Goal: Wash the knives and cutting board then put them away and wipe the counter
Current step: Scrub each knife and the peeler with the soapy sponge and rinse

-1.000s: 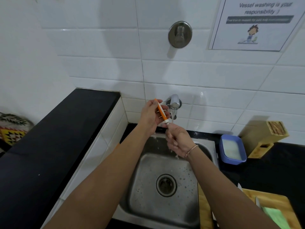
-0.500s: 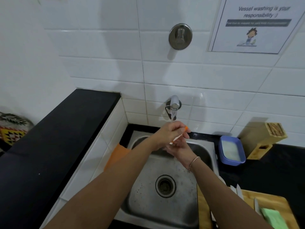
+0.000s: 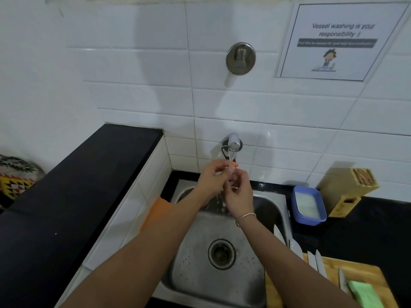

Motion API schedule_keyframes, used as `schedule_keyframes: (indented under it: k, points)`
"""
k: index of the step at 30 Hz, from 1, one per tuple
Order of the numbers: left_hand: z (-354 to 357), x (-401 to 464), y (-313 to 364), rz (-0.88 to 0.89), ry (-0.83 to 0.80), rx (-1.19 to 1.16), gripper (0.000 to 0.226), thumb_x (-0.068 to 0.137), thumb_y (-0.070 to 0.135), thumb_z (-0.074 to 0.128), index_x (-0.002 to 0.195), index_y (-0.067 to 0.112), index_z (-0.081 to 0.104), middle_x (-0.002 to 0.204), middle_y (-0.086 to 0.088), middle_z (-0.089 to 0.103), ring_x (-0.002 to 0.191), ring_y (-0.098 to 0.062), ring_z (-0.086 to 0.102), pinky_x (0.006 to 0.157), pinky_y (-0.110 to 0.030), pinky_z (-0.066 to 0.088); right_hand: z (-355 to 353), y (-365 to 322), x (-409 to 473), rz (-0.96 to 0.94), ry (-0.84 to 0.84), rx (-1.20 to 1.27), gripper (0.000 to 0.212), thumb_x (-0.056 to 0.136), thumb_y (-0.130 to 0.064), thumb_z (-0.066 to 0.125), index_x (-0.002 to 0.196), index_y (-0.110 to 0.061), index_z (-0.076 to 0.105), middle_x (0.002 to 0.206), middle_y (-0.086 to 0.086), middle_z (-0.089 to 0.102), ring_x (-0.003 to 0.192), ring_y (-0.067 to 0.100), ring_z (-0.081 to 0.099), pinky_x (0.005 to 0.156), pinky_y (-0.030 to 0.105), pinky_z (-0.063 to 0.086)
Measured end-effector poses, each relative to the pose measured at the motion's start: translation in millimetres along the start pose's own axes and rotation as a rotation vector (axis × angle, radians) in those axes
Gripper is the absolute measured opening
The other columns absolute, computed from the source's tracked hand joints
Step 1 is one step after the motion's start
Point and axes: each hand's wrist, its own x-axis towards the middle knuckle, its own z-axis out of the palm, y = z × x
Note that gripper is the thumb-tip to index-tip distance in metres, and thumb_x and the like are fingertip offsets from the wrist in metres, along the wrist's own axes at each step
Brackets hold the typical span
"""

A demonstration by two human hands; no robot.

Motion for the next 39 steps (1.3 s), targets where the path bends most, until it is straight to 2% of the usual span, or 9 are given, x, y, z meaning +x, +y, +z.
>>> schedule_keyframes:
  k: [10,15,19,22,27,30,34,37,39]
  points:
    - [17,-5,2,-0.08,-0.037,-0.01,0.019,0.103,0.018,0.059,0.102,0.026,0.077,0.101,-0.003,0.077,0.096,-0.022,0.074,0.092,-0.047,0.06,-24,4,4,0.106,-0.033,0.033,0.017,0.092,-0.016,0.071,0.105,-0.018,0.06,0.09,0.008,0.07,0.083,0.018,0.068,0.076,0.031,0.059]
    - [54,-2,-11,-0.304,0.198,-0.387,0.019,0.107,0.019,0.051,0.101,0.011,0.067,0.095,-0.006,0.073,0.084,-0.021,0.07,0.08,-0.042,0.059,-58,20,-14,0.274,-0.094,0.021,0.034,0.095,-0.025,0.068,0.12,-0.013,0.049,0.101,0.008,0.063,0.077,0.011,0.062,0.062,0.014,0.05]
    - [92,8,-18,-0.48,0.362,-0.759,0.024,0.107,0.009,0.038,0.093,0.01,0.057,0.088,-0.012,0.066,0.078,-0.023,0.066,0.092,-0.045,0.053,-103,40,-23,0.389,-0.148,0.024,0.004,0.103,-0.014,0.055,0.1,-0.016,0.055,0.081,0.009,0.065,0.06,0.014,0.058,0.054,0.021,0.049]
    - [133,5,-21,-0.564,0.364,-0.84,0.025,0.105,0.005,0.034,0.091,0.006,0.054,0.091,-0.017,0.062,0.082,-0.028,0.064,0.097,-0.046,0.051,-148,41,-26,0.37,-0.06,0.015,0.016,0.103,-0.004,0.051,0.093,-0.014,0.06,0.063,0.003,0.063,0.044,0.009,0.051,0.047,0.021,0.044]
    - [229,-18,-22,-0.625,0.131,-0.776,0.025,0.107,0.011,0.041,0.091,0.004,0.06,0.091,-0.017,0.066,0.083,-0.026,0.067,0.08,-0.038,0.056,-253,51,-38,0.397,0.272,0.129,0.019,0.102,-0.002,0.052,0.089,-0.006,0.065,0.057,0.002,0.058,0.043,0.011,0.046,0.044,0.021,0.039]
    - [293,-33,-26,-0.713,-0.127,-0.588,0.022,0.105,0.013,0.044,0.105,0.003,0.063,0.107,-0.018,0.066,0.091,-0.027,0.067,0.088,-0.036,0.053,-329,69,-52,0.465,0.535,0.242,0.022,0.102,-0.003,0.052,0.087,-0.008,0.067,0.063,0.006,0.058,0.047,0.014,0.045,0.044,0.021,0.04]
    - [374,-51,-26,-0.823,-0.534,-0.194,0.043,0.109,0.031,0.037,0.14,0.006,0.053,0.14,-0.013,0.057,0.132,-0.036,0.054,0.104,-0.042,0.043,-418,91,-76,0.636,0.891,0.34,0.016,0.1,-0.005,0.053,0.092,-0.009,0.066,0.067,0.006,0.061,0.05,0.013,0.048,0.051,0.024,0.045]
    - [428,-59,-22,-0.819,-0.753,-0.063,0.052,0.109,0.044,0.035,0.146,0.011,0.051,0.15,-0.012,0.05,0.139,-0.036,0.047,0.11,-0.045,0.04,-469,109,-92,0.711,1.051,0.342,0.012,0.097,-0.008,0.054,0.095,-0.01,0.066,0.076,0.008,0.066,0.056,0.015,0.054,0.056,0.026,0.049]
    - [459,-64,-18,-0.774,-0.856,-0.048,0.055,0.107,0.05,0.036,0.148,0.015,0.05,0.151,-0.01,0.05,0.139,-0.033,0.047,0.115,-0.046,0.037,-491,114,-99,0.73,1.078,0.237,0.025,0.091,-0.027,0.059,0.108,-0.012,0.069,0.092,0.006,0.069,0.072,0.018,0.061,0.07,0.031,0.052]
